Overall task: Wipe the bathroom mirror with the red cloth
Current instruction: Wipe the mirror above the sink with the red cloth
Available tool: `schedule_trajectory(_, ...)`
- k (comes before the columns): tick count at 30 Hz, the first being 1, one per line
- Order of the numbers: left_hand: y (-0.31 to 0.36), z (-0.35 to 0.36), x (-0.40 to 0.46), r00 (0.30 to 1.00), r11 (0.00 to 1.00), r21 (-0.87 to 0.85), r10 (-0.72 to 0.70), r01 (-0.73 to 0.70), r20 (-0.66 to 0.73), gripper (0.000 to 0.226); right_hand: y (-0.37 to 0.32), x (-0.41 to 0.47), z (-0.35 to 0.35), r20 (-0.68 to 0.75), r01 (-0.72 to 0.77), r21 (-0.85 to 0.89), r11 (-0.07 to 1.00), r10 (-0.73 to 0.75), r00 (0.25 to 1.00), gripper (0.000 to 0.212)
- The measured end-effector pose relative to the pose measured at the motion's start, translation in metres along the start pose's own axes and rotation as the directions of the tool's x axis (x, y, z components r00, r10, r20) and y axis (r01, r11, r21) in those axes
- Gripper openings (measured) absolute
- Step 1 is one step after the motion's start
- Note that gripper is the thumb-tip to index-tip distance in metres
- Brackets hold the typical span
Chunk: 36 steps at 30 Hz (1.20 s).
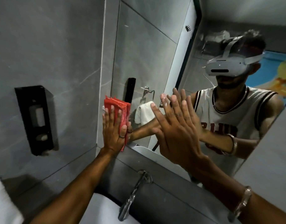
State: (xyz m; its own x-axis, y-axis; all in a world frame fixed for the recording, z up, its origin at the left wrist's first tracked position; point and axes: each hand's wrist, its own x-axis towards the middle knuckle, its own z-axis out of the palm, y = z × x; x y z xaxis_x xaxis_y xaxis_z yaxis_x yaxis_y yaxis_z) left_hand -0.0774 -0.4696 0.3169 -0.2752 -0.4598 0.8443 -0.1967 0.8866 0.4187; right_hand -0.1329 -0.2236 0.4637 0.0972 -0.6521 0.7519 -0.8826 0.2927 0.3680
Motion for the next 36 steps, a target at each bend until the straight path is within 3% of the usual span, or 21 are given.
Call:
schedule_trajectory(4, 0.03, 0.002, -0.006, 0.999, 0.999, -0.025, -0.028, 0.028, -0.018, 0.065, 0.013, -0.031, -0.013, 0.017, -0.019, -0.035, 0.999, 0.02, 1.0, 0.064)
schedule_trajectory(14, 0.165, 0.033, -0.049, 0.996, 0.996, -0.02, 0.084, -0.084, -0.015, 0.065, 0.062, -0.097, -0.065, 0.021, -0.121, -0.155, 0.98, 0.126, 0.992, 0.057)
schedule_trajectory(19, 0.244, 0.058, -0.084, 0.99, 0.992, -0.014, 0.122, -0.123, -0.067, 0.069, 0.09, -0.129, -0.106, 0.024, -0.257, -0.205, 0.944, 0.268, 0.963, 0.06)
schedule_trajectory(24, 0.322, 0.061, -0.113, 0.983, 0.979, -0.093, 0.185, -0.182, 0.022, 0.061, 0.111, -0.155, -0.135, 0.032, -0.324, -0.31, 0.894, 0.35, 0.936, 0.063)
schedule_trajectory(30, 0.347, 0.07, -0.125, 0.982, 0.978, -0.141, 0.167, -0.153, 0.093, 0.059, 0.128, -0.177, -0.147, 0.114, -0.361, -0.362, 0.859, 0.425, 0.898, 0.065)
schedule_trajectory(36, 0.371, 0.045, -0.055, 0.967, 0.956, -0.165, 0.253, -0.244, 0.034, 0.062, 0.151, -0.147, -0.169, 0.039, -0.396, -0.319, 0.861, 0.429, 0.902, 0.066)
